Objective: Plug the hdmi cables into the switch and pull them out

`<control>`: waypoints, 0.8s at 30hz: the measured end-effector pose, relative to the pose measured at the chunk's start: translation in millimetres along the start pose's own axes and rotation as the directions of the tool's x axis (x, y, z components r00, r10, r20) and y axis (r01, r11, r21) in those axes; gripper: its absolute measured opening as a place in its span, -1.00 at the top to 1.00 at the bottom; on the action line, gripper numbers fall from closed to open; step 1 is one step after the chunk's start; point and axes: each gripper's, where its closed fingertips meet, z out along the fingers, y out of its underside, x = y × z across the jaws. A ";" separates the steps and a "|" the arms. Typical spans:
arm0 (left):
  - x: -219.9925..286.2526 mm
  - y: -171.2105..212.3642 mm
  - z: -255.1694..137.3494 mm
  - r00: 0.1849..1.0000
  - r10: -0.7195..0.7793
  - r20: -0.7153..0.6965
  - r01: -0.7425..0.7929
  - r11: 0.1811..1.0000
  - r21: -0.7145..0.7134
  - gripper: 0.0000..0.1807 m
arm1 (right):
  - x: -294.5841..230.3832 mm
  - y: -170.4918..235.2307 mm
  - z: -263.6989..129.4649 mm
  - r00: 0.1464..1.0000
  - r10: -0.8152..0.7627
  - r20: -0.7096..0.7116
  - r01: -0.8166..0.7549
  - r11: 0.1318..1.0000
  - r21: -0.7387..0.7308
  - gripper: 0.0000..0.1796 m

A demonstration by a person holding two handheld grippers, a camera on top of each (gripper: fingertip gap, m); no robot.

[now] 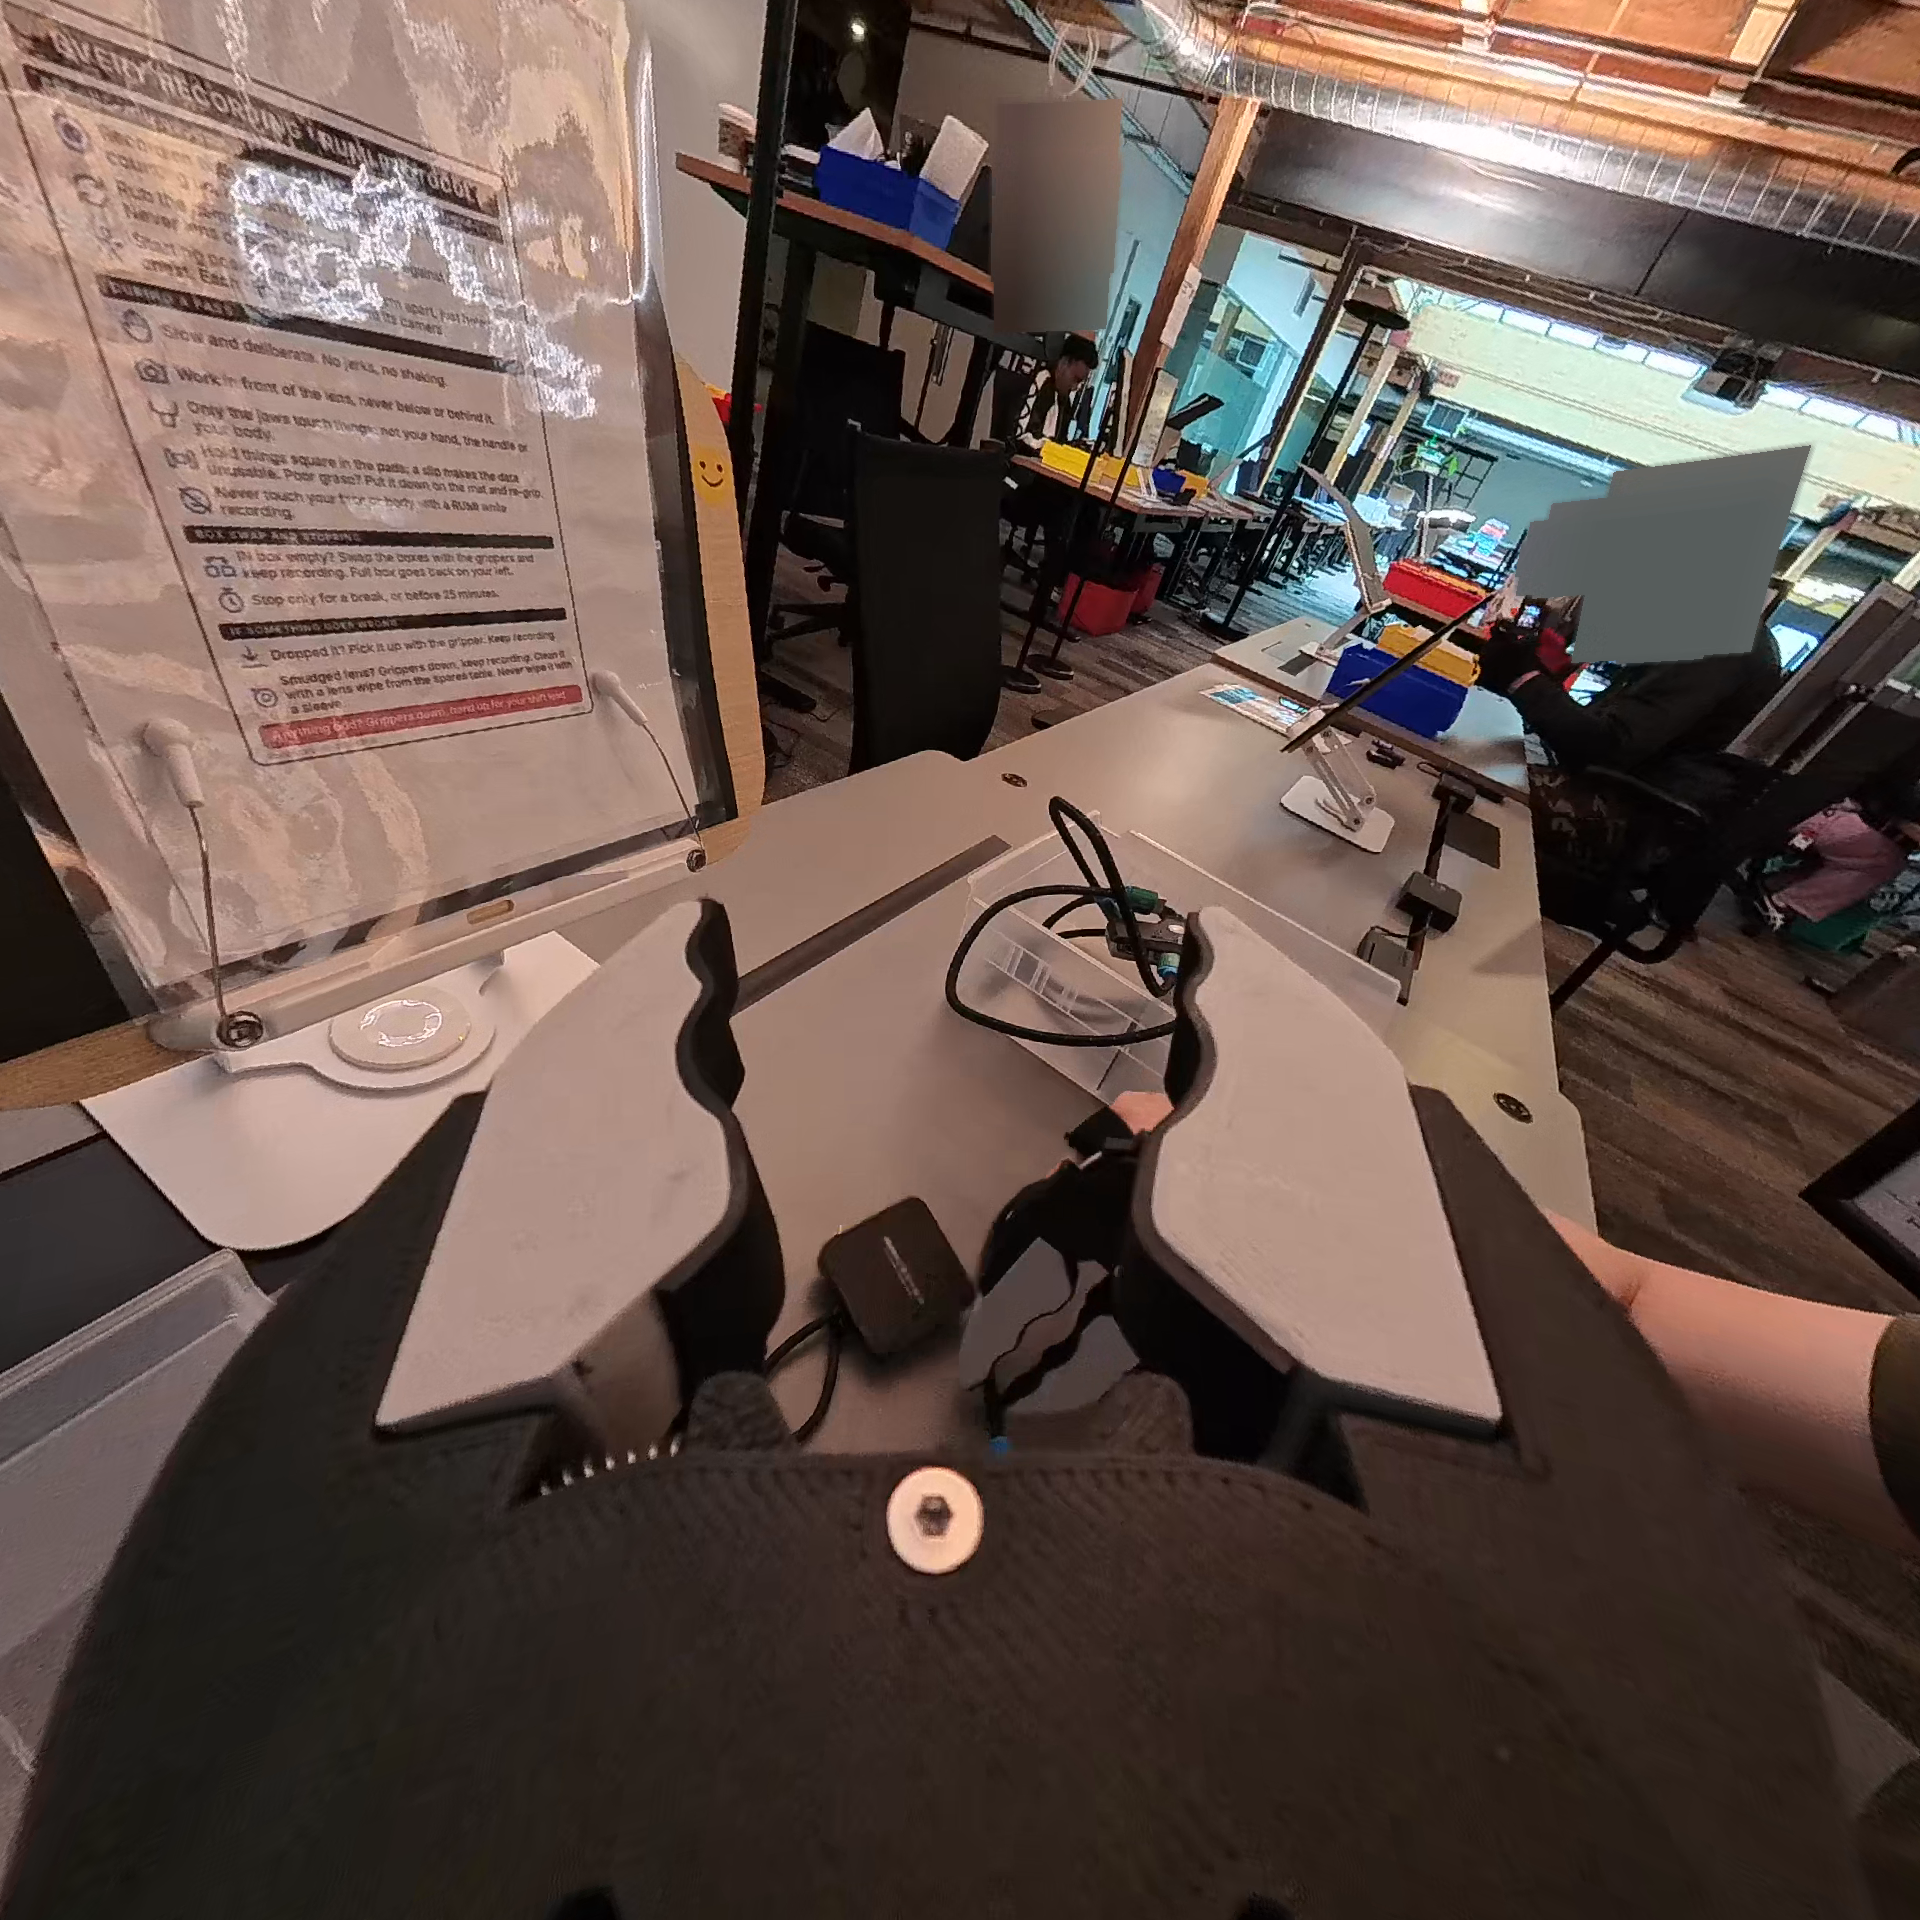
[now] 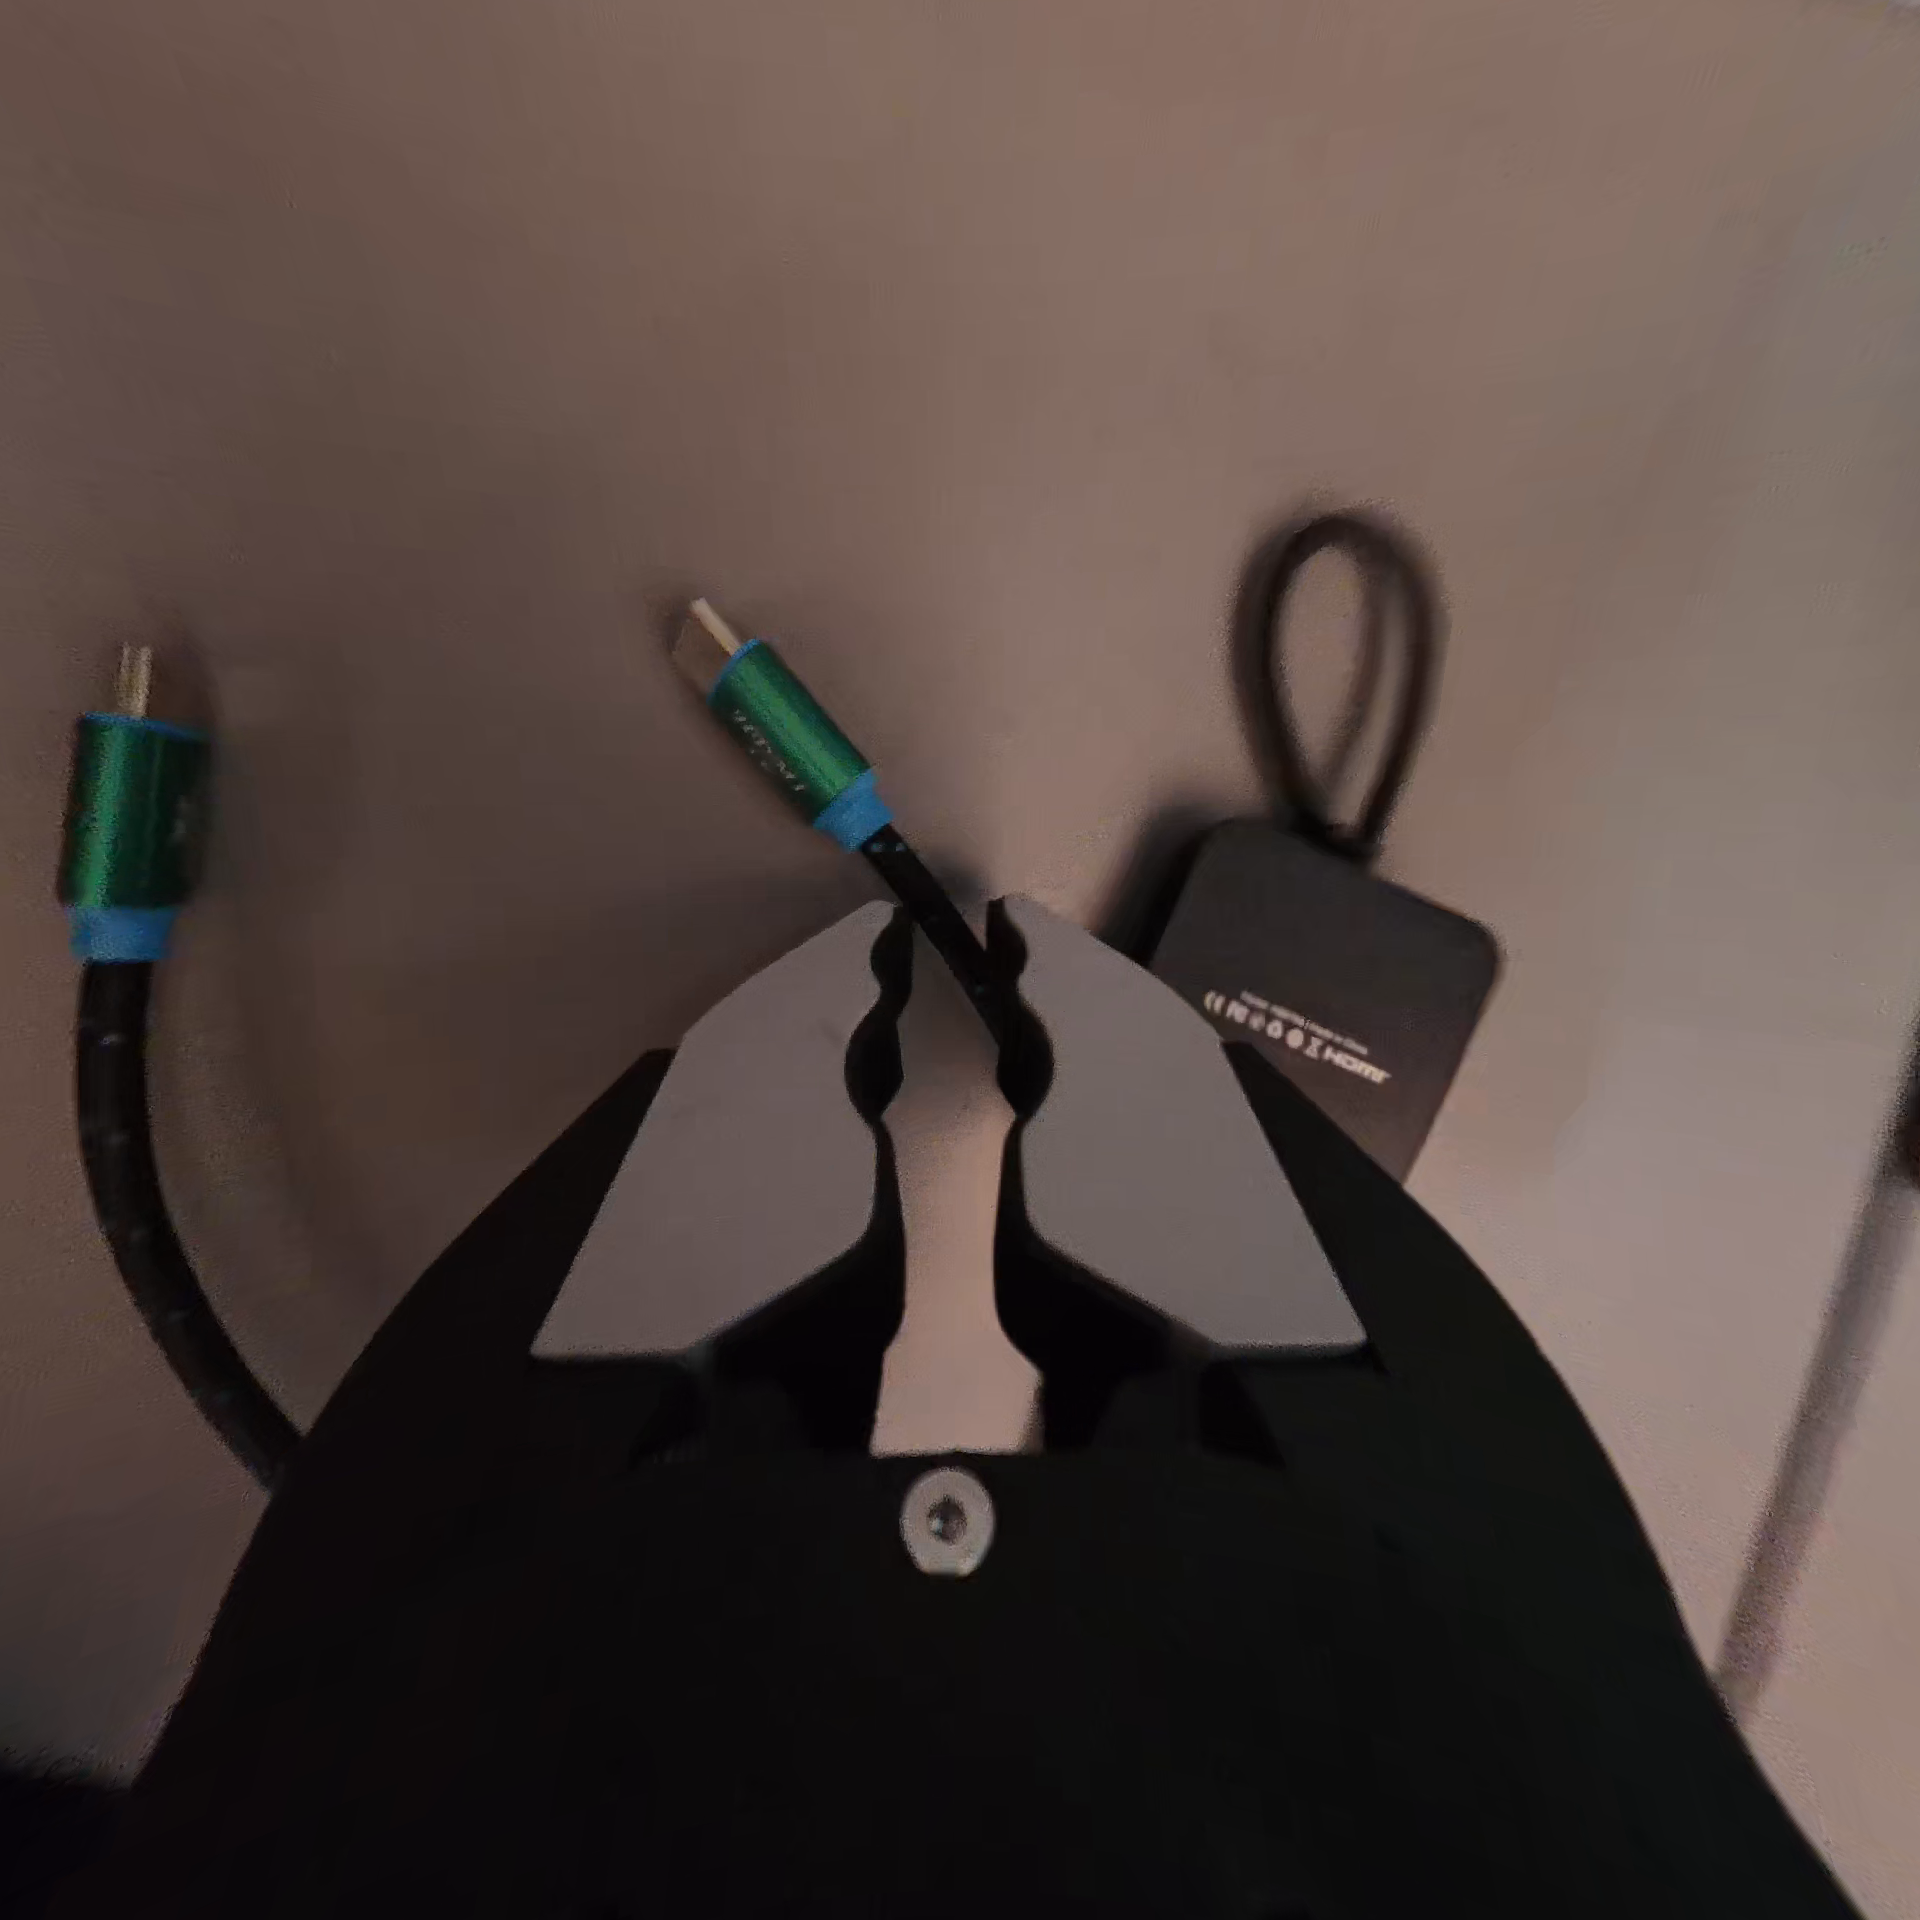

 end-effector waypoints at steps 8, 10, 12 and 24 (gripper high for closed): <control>12.5 5.5 4.2 0.998 0.026 -0.054 -0.028 0.999 -0.038 0.14 | -2.0 -8.4 -69.9 0.999 0.042 0.012 -0.042 0.997 0.071 0.92; 25.4 11.1 6.4 0.991 0.061 -0.117 -0.069 0.995 -0.069 0.17 | 2.8 -15.8 -96.8 0.998 0.014 -0.065 -0.004 0.990 0.139 0.91; 42.0 22.3 10.1 0.973 0.118 -0.198 -0.143 0.983 -0.118 0.19 | 8.2 -19.5 -121.4 0.989 0.009 -0.150 0.019 0.983 0.180 0.91; 103.5 82.7 61.2 0.667 0.699 -0.258 -0.745 0.623 -0.240 0.36 | 27.3 -30.6 -216.7 0.876 0.119 -0.467 0.050 0.941 0.334 0.91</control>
